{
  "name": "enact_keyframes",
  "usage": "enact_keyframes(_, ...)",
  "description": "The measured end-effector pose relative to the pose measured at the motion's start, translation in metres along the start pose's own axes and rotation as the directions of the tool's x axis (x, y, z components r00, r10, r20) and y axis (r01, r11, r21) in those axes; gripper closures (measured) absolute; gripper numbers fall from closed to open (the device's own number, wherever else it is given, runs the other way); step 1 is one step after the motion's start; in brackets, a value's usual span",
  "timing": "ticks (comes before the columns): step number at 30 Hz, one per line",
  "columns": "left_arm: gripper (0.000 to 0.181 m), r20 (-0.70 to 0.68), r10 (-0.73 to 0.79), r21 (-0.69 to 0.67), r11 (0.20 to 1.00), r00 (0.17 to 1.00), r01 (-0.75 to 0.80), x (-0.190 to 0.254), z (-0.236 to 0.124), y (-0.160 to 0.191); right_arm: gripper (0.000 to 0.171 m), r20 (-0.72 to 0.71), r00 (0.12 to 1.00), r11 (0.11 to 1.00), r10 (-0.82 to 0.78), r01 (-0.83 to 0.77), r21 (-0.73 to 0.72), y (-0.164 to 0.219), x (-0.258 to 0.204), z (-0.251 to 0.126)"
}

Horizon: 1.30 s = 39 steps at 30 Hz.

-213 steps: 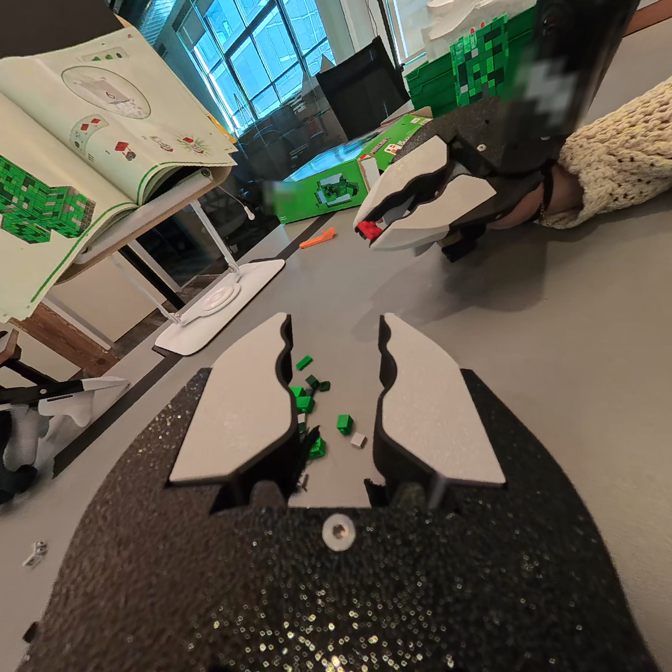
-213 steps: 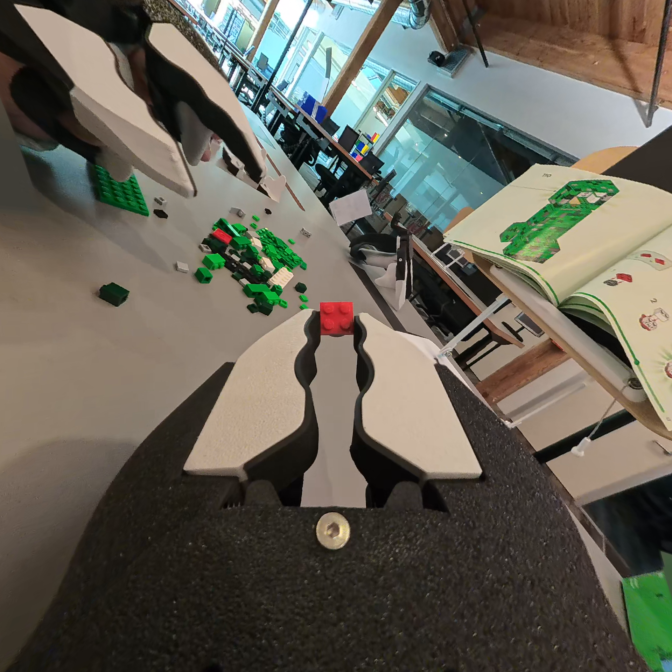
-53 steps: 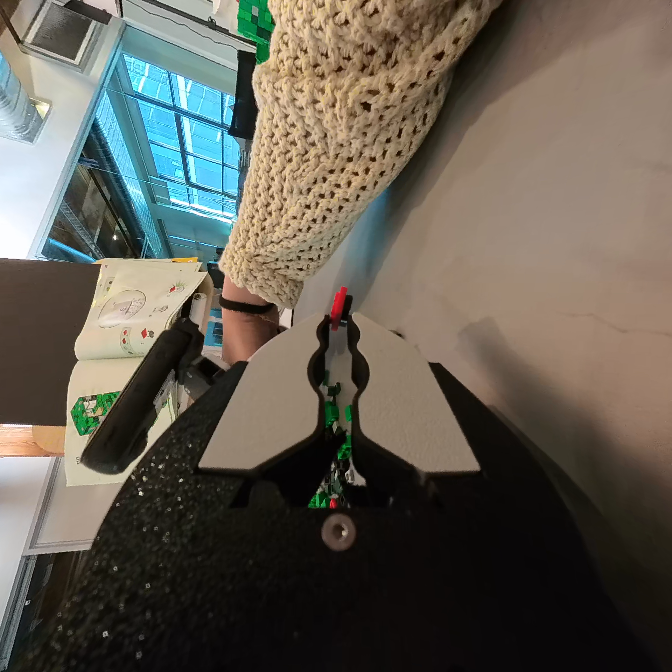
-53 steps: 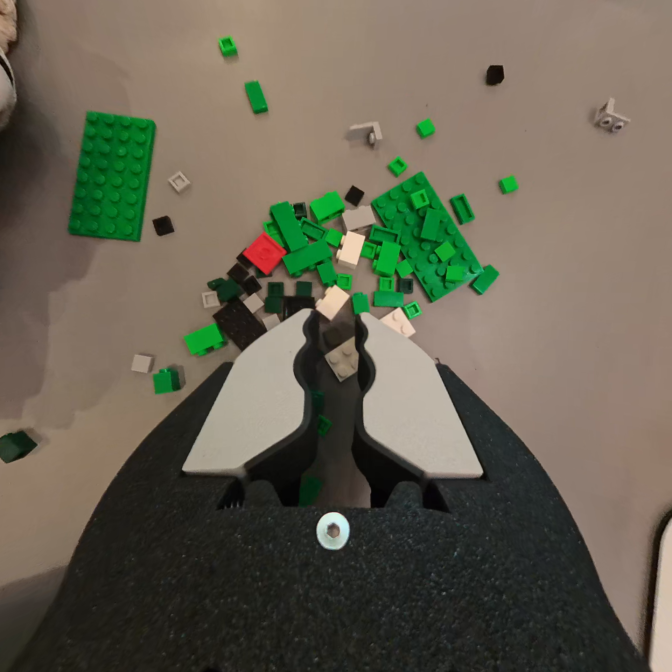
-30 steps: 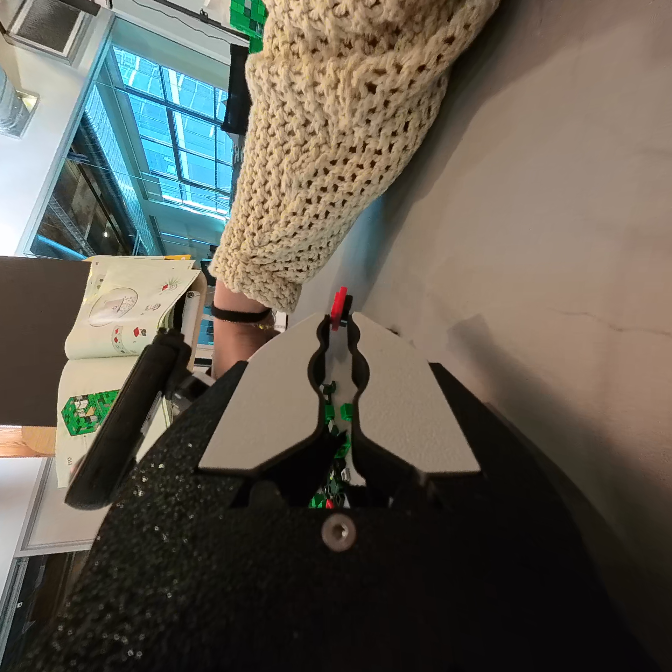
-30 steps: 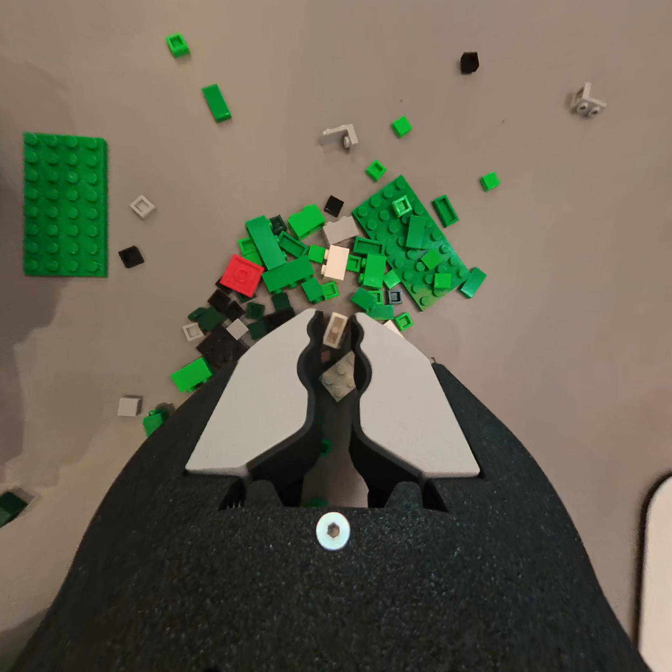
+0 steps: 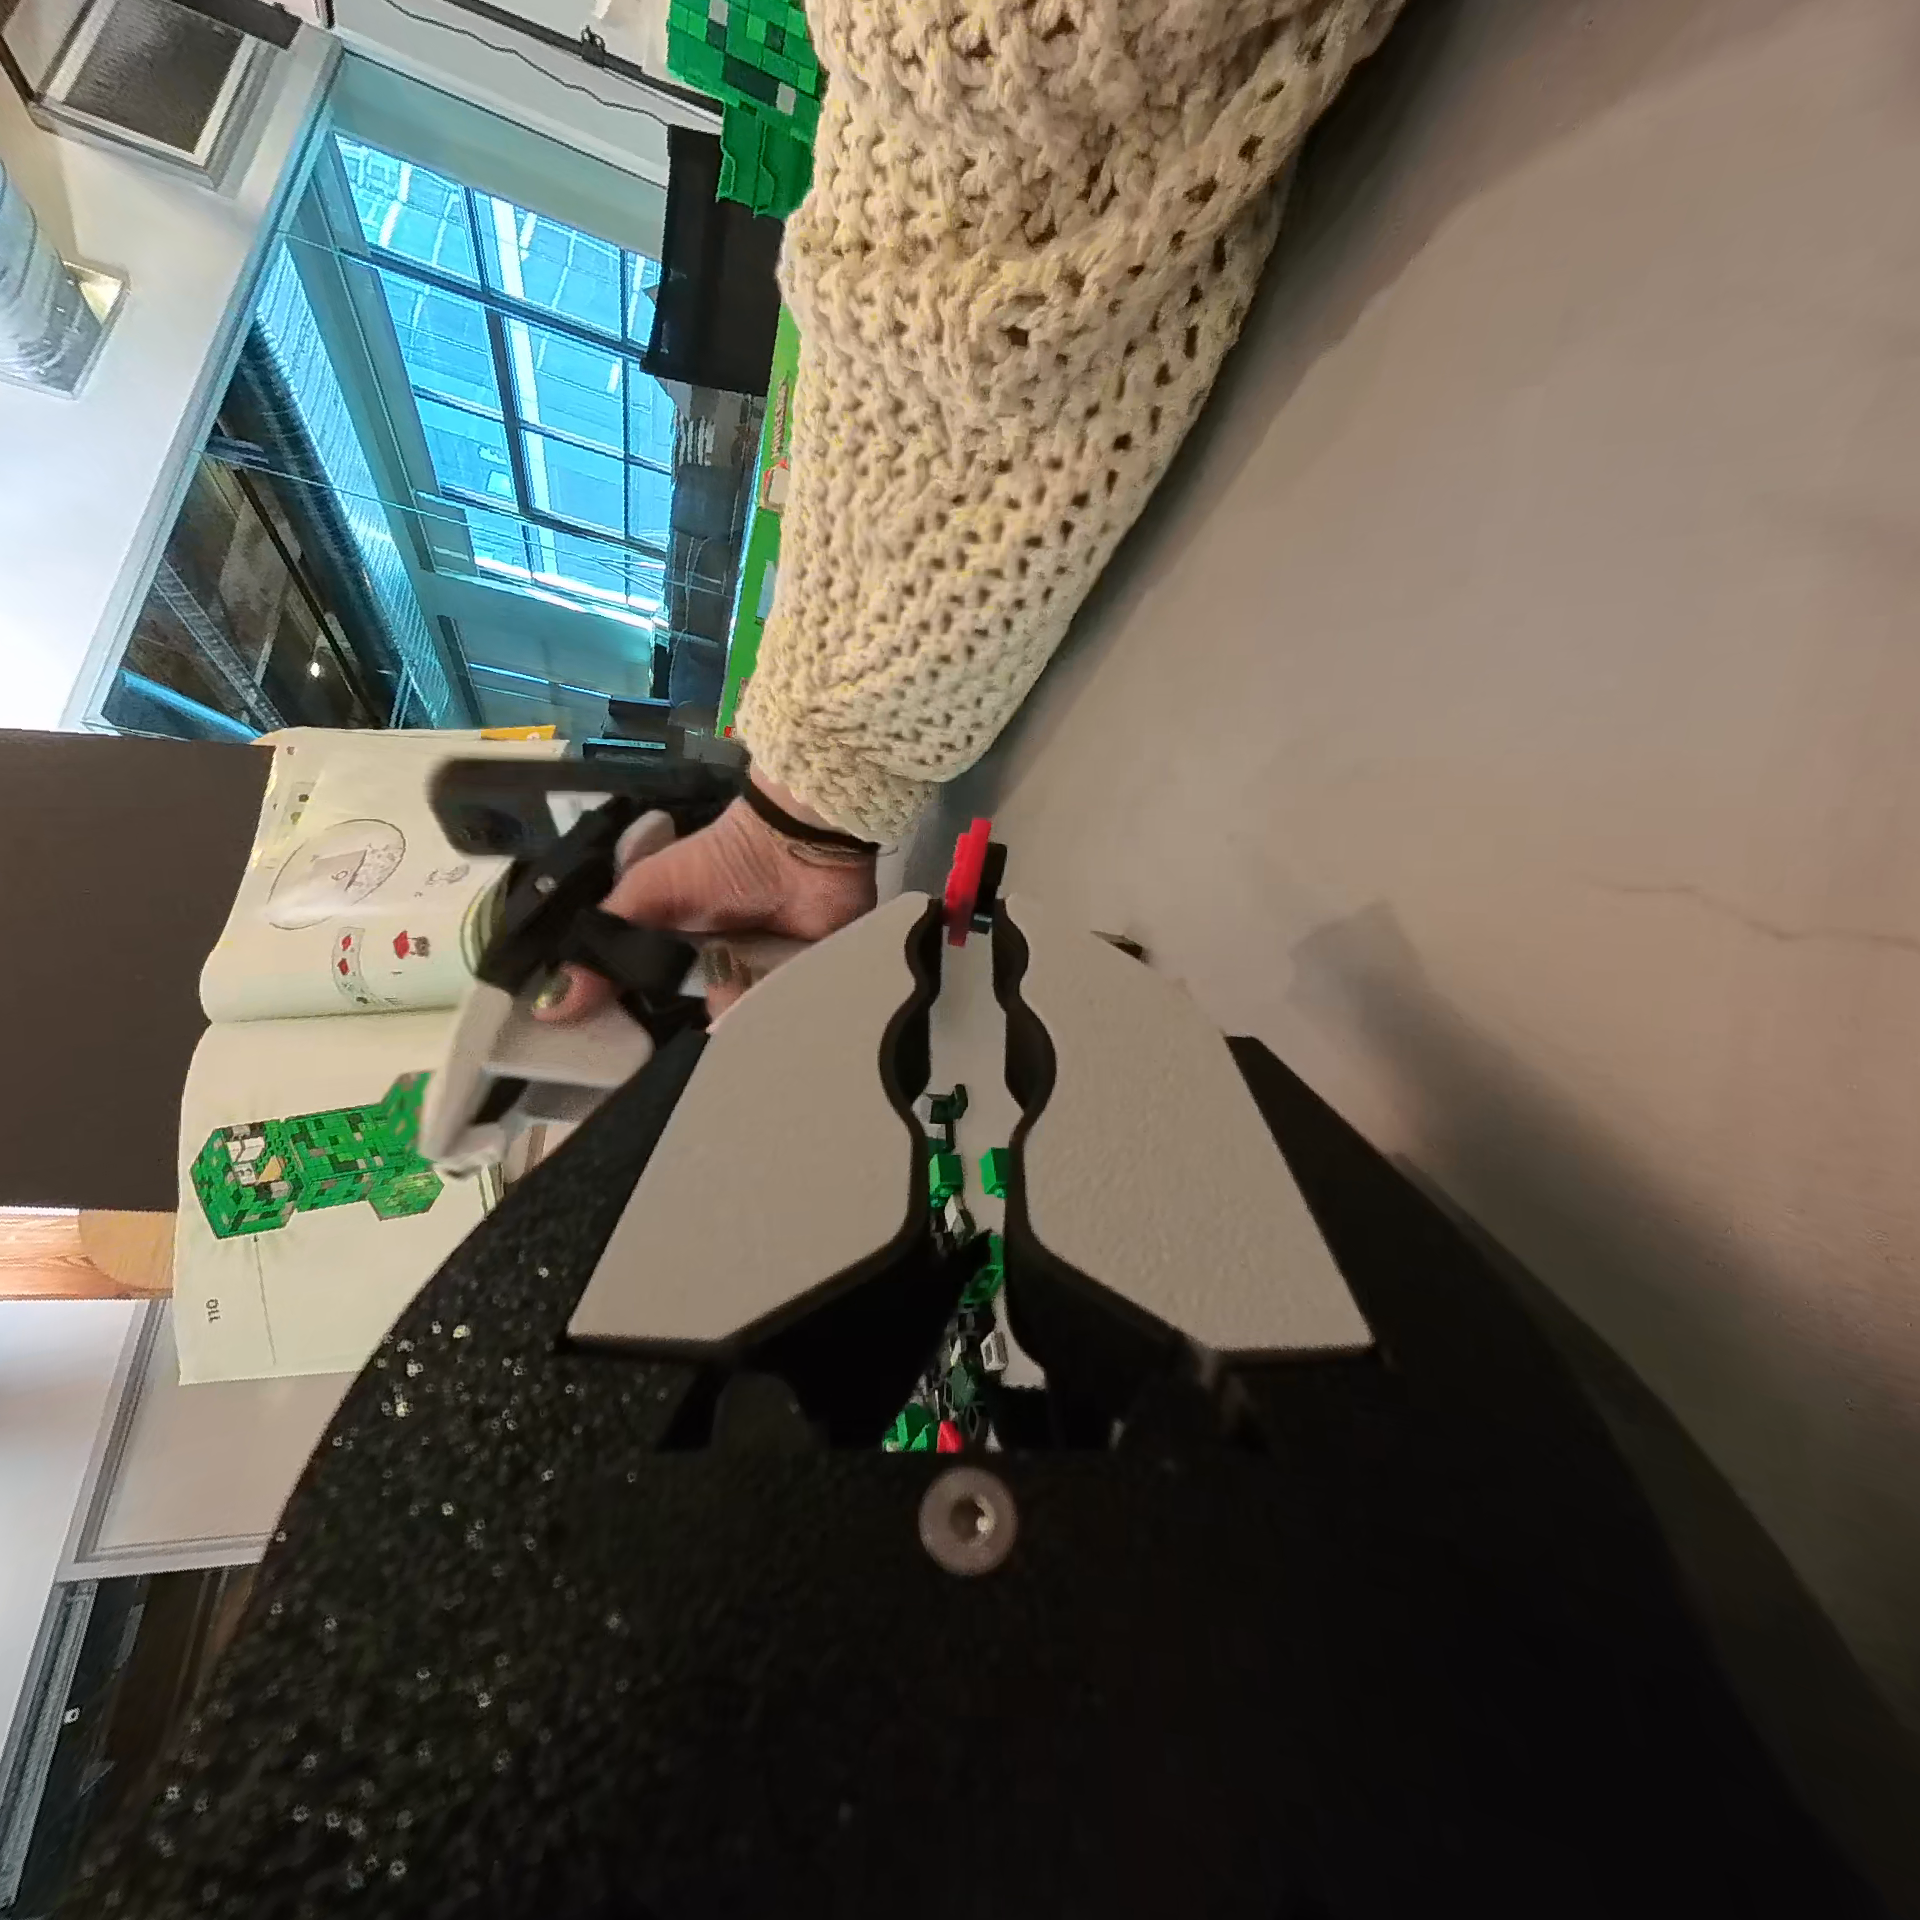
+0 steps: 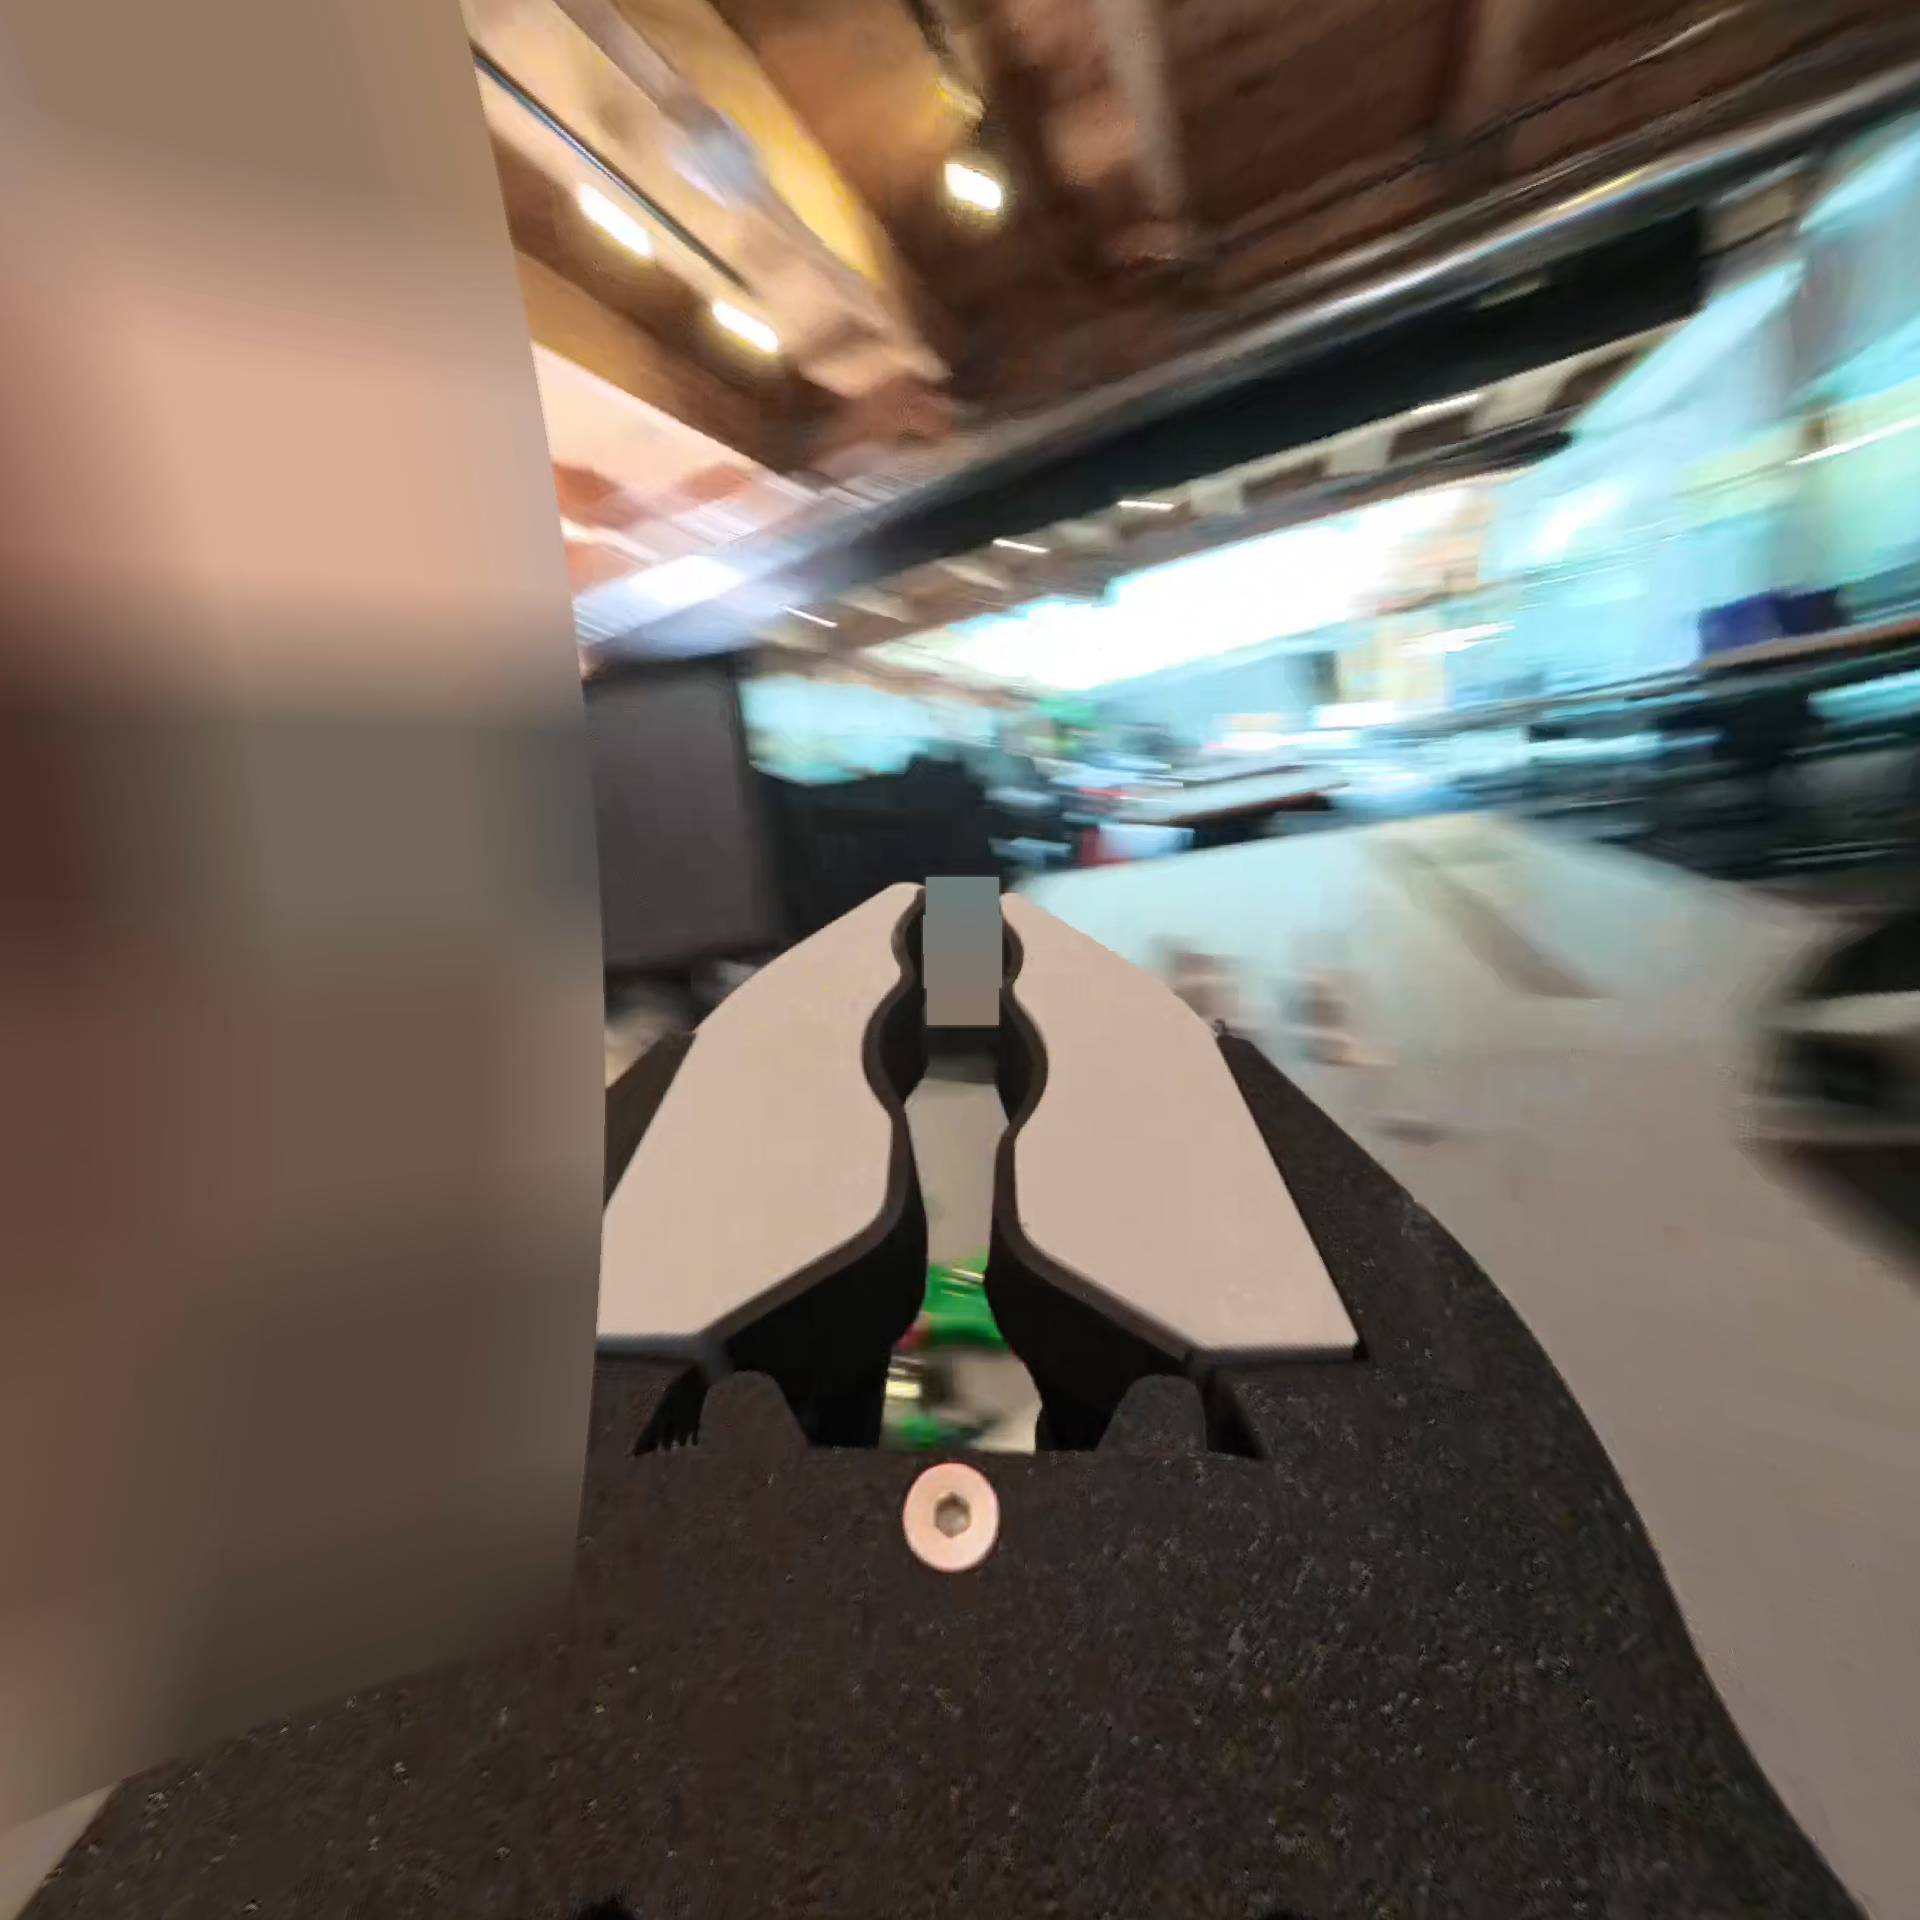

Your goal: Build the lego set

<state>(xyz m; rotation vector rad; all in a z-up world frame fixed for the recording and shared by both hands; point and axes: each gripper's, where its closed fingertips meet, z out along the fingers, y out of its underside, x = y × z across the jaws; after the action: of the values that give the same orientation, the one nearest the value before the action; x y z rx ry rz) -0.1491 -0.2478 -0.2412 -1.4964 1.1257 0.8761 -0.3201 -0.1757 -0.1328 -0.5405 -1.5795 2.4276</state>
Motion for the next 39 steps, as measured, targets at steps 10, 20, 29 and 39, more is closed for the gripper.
enact_keyframes(10, 0.173, -0.001, -0.004, -0.003, 1.000, 1.000, 0.004, 0.000, -0.001, 0.001, 0.164, -0.139, 0.147, 0.201, -0.979, 0.633, -0.748, 0.038, 0.044, -0.021)
enact_keyframes(20, 0.173, -0.016, 0.004, 0.010, 1.000, 1.000, -0.004, 0.003, 0.000, -0.002, 0.164, 0.193, 0.488, 0.110, -0.851, 0.526, -0.843, 0.108, -0.076, -0.099)
enact_keyframes(29, 0.173, -0.012, -0.002, 0.003, 1.000, 1.000, 0.002, 0.001, 0.000, 0.001, 0.163, 0.233, 0.681, 0.090, -0.694, 0.403, -0.911, 0.138, -0.106, -0.118)
enact_keyframes(39, 0.173, -0.017, 0.003, 0.000, 1.000, 1.000, -0.003, 0.001, 0.000, 0.002, 0.152, 0.092, 0.798, 0.282, -0.596, 0.315, -0.906, 0.136, -0.122, -0.118)
